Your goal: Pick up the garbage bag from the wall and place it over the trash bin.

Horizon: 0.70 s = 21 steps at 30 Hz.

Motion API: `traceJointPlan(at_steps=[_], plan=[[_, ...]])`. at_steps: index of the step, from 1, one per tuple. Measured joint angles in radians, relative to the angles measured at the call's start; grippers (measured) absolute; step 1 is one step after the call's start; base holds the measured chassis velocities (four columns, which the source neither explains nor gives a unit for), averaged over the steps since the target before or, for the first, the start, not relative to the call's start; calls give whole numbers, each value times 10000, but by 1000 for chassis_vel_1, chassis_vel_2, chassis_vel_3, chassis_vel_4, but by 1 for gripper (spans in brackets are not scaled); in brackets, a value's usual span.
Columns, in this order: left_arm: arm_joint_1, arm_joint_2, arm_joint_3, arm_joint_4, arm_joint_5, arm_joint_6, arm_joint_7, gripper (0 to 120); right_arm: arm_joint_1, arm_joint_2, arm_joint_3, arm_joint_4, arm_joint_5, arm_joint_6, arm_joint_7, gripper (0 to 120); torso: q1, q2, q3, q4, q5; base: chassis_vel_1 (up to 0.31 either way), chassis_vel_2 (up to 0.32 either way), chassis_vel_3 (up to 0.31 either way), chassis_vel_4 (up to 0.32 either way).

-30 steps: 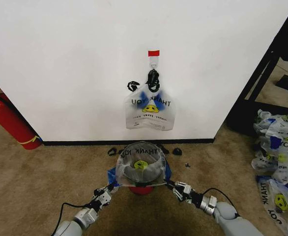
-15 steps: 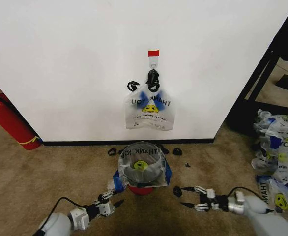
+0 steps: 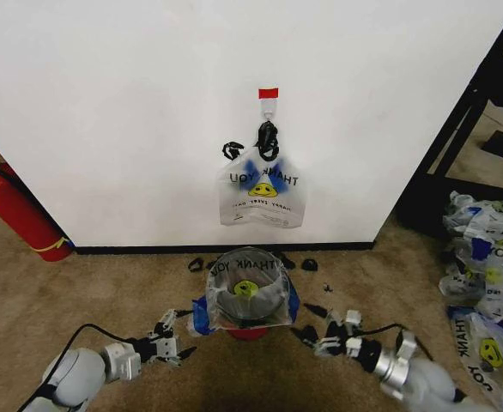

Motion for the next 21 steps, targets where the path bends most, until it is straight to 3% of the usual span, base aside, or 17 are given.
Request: traceJointPlan(at_steps=[4,8,10,15,21], plan=[[49,24,200,64,43,1015,-2055,100,-436,146,-244,1905,1061,-641,4339,100,0,0,0,-3,-2,0,0,0,0],[155,75,302,-131,-35,1563,-2682,100,-414,300,-355,2436,1598,-1091,5855,100,0,0,-1,3,-2,0,0,0,0],[253,108,336,-379,7,1766,-2925,100,-63,695,-560,2794,2296,-1931,7857,100,0,0,0,-1,-2,0,0,0,0],[383,75,378,-534,52,1749,-3024,100,598,1391,-843,2607,2831,-2553,9068,100,0,0,0,2,-1,0,0,0,0],[506,25,401,-561,79,1629,-3128,100,1262,2136,-1016,2050,3109,-2951,9436,100,0,0,1,2,1,0,0,0,0]])
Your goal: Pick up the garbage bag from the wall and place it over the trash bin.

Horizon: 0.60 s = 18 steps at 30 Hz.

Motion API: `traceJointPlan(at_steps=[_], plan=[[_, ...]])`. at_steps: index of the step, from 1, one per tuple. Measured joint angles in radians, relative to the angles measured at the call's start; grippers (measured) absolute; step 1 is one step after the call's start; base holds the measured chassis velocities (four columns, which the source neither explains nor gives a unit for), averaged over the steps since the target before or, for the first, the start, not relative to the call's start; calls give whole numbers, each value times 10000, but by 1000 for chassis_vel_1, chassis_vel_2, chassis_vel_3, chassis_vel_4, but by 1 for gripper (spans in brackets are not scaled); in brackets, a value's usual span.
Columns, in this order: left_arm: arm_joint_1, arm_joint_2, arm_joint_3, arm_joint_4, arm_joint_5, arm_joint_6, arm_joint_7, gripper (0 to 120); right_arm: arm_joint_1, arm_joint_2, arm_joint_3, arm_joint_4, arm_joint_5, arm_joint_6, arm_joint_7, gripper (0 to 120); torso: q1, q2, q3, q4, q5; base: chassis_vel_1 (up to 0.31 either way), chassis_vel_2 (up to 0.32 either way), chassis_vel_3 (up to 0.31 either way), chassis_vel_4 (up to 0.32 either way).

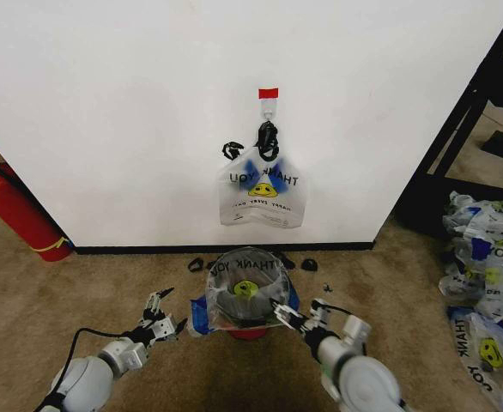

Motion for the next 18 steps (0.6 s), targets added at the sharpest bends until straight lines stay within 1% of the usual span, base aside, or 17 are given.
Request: traceJointPlan(at_steps=[2,6,7,10,11,14,15,16,18], plan=[[61,7,-4,18,4,-72,-102,100,345,329,-48,-273,99,-157,165,98,0,0,0,0,-1,0,0,0,0],[128,89,-43,191,3,-275,-639,100,872,715,-9,-624,505,-617,563,82,0,0,0,-2,-1,0,0,0,0],[128,89,-43,191,3,-275,-639,100,872,715,-9,-624,505,-617,563,82,0,0,0,-2,-1,0,0,0,0],[157,67,29,245,2,-308,-1150,100,984,763,-21,-689,721,-1068,749,71,0,0,0,-2,0,0,0,0,0],[147,49,64,257,1,-312,-1229,100,993,739,-23,-703,749,-1193,808,65,0,0,0,-3,0,0,0,0,0],[121,8,121,305,0,-332,-1281,100,1150,665,-23,-1002,776,-1462,882,54,0,0,0,-4,1,0,0,0,0],[121,8,121,305,0,-332,-1281,100,1150,665,-23,-1002,776,-1462,882,54,0,0,0,-4,1,0,0,0,0],[121,0,138,332,3,-348,-1285,100,1261,648,-31,-1179,786,-1552,883,48,0,0,0,-3,0,0,0,0,0],[122,-17,156,378,31,-389,-1310,100,1497,620,-104,-1513,765,-1590,885,41,0,0,0,-1,2,0,0,0,0]])
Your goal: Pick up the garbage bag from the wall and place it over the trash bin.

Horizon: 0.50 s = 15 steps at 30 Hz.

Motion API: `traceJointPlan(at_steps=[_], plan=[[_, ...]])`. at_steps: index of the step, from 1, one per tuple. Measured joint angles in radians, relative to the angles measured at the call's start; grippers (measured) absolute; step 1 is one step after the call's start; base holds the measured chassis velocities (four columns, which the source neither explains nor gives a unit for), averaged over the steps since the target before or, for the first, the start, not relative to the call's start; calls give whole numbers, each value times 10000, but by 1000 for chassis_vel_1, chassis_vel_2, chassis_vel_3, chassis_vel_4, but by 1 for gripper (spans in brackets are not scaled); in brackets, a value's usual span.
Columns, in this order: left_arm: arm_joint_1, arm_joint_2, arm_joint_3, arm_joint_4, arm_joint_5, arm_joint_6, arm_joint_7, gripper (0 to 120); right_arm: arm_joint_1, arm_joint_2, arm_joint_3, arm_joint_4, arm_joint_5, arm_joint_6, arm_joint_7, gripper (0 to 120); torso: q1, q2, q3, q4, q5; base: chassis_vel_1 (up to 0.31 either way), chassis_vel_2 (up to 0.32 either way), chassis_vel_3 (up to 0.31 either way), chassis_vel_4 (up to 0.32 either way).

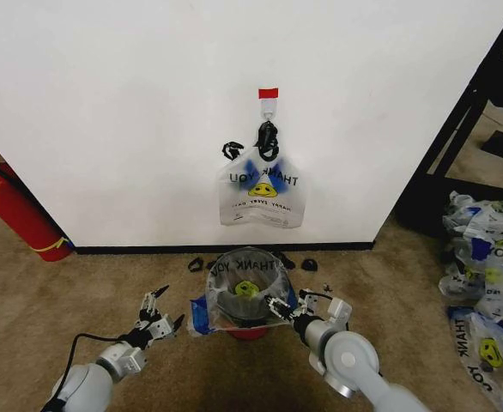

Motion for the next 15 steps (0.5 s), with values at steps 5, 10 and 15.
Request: traceJointPlan(at_steps=[5,10,15], plan=[[-1,-37,-30,11,3,-53,-66,100,143,-166,-151,82,-254,22,7,23,0,-1,1,-1,0,0,0,0,0],[-16,-137,-222,-219,-263,-28,-276,100,-3,-405,-172,591,-1098,568,-312,7,0,-2,1,-3,0,0,0,0,0],[-10,-796,-726,-1033,-213,516,-1728,100,-194,-550,-87,557,-3323,2535,-1911,0,0,-2,0,1,6,0,0,0,0]])
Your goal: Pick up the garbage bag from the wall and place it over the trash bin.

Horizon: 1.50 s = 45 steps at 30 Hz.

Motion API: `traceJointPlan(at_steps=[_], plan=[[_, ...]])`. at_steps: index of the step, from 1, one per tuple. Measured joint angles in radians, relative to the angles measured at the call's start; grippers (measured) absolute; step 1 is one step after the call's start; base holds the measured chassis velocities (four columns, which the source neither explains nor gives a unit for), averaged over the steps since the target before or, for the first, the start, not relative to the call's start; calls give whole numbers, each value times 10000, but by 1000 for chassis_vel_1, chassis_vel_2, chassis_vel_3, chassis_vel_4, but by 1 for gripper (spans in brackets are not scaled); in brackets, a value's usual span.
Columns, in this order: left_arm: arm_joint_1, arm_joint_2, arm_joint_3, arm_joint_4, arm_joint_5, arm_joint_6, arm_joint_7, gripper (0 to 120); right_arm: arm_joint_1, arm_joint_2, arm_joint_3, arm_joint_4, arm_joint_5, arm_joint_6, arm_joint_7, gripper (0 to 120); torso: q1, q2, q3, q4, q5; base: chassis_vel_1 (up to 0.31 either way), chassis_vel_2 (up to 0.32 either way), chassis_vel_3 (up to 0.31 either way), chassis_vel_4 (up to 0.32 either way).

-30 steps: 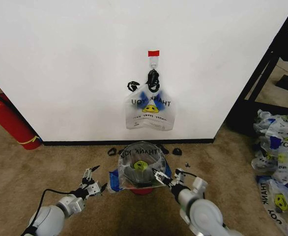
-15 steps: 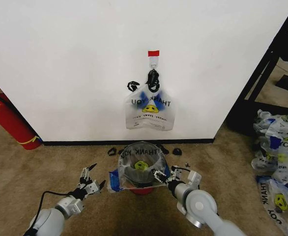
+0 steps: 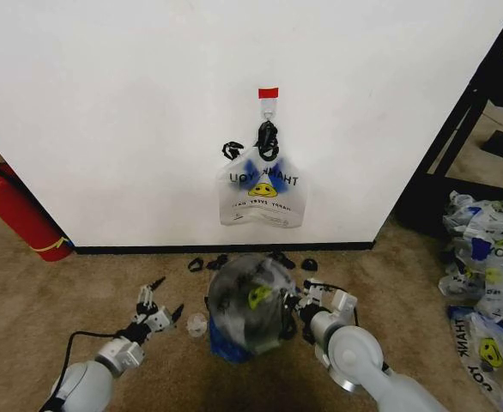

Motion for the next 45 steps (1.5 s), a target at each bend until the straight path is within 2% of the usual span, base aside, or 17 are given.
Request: traceJointPlan(at_steps=[1,2,4,7,8,9,11,14,15,18,21,26,27,36,37,43,45], plan=[[14,-241,-63,-303,-43,183,-541,100,-3,-22,77,-225,-491,548,-563,0,0,1,0,1,-4,0,0,0,0],[14,-241,-63,-303,-43,183,-541,100,-3,-22,77,-225,-491,548,-563,0,0,1,0,1,-4,0,0,0,0],[149,-680,37,-1078,-758,553,-1529,100,7,-40,163,-677,-1103,1326,-1510,0,0,1,-1,-6,-8,0,0,0,0],[636,-1160,516,-2622,-3212,685,-2157,100,26,-9,155,-1531,-2156,2238,-2835,0,0,1,-1,-2,-8,0,0,0,0],[636,-1160,516,-2622,-3212,685,-2157,100,26,-9,155,-1531,-2156,2238,-2835,0,0,1,-1,-2,-8,0,0,0,0],[856,-1189,701,-3086,-4095,548,-2029,100,88,71,131,-1963,-2757,2681,-3374,0,0,1,-1,-5,-4,0,0,0,0],[1292,-1173,1055,-3729,-5335,209,-1350,100,241,231,56,-2586,-3606,3369,-3998,0,0,1,0,0,-3,0,0,0,0],[2012,-1113,1861,-4269,-6260,-10,-253,100,503,564,-226,-3235,-4505,4106,-4258,0,0,1,-1,-2,-2,0,0,0,0],[2012,-1113,1861,-4269,-6260,-10,-253,100,503,564,-226,-3235,-4505,4106,-4258,0,0,1,-1,-2,-2,0,0,0,0],[2417,-1214,2826,-4117,-6146,351,181,96,741,968,-639,-3609,-5073,4626,-4080,0,-1,1,-1,1,-3,0,0,0,0],[2394,-1527,3602,-3785,-6066,821,99,84,894,1203,-900,-3730,-5478,4971,-4007,0,0,1,-1,-2,-6,0,0,0,0],[2110,-1865,3943,-3523,-6294,1524,-146,69,968,1324,-1110,-3717,-5766,5233,-3985,0,0,1,0,-2,-5,0,0,0,0],[2010,-1958,3982,-3460,-6405,1743,-273,62,981,1358,-1119,-3730,-5920,5363,-4036,0,0,1,0,-1,-6,0,0,0,0],[1255,-2489,3765,-2980,-6558,3015,-1406,29,825,1420,-1185,-3701,-6717,6022,-4528,0,0,1,0,-2,-6,0,0,0,0],[1255,-2489,3765,-2980,-6558,3015,-1406,29,825,1420,-1185,-3701,-6717,6022,-4528,0,0,1,0,-2,-6,0,0,0,0],[932,-2708,3629,-2503,-6371,3550,-2140,4,595,1384,-1148,-3462,-6937,6310,-5032,0,0,1,0,-2,-6,0,0,0,0],[855,-2769,3604,-2381,-6265,3619,-2299,0,529,1366,-1139,-3382,-6966,6361,-5122,0,0,1,0,-2,-6,0,0,0,0]])
